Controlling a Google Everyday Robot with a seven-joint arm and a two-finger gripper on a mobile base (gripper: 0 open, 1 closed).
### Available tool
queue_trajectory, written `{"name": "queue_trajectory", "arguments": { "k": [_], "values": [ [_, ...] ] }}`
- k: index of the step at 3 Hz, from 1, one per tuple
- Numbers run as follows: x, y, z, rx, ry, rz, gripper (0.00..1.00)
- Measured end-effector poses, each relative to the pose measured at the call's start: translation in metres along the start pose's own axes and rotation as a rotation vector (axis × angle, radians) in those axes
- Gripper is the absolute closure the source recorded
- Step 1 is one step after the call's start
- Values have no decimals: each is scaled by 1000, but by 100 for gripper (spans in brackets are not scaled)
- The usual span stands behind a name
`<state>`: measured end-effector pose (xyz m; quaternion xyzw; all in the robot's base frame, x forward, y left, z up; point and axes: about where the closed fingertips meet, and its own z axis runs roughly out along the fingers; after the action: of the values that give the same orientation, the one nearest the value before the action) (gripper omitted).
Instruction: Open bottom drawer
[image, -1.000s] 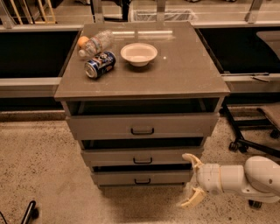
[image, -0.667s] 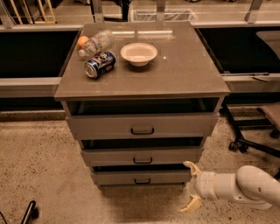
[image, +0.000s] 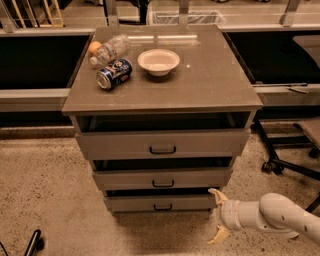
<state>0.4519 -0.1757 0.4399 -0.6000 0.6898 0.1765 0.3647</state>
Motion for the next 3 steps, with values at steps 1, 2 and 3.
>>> {"name": "queue_trajectory", "arguments": {
  "k": [1, 2, 3],
  "values": [
    [4, -5, 13, -39, 23, -3, 0],
    [37, -21, 38, -72, 30, -2, 0],
    [78, -26, 70, -97, -43, -27, 0]
  ]
}}
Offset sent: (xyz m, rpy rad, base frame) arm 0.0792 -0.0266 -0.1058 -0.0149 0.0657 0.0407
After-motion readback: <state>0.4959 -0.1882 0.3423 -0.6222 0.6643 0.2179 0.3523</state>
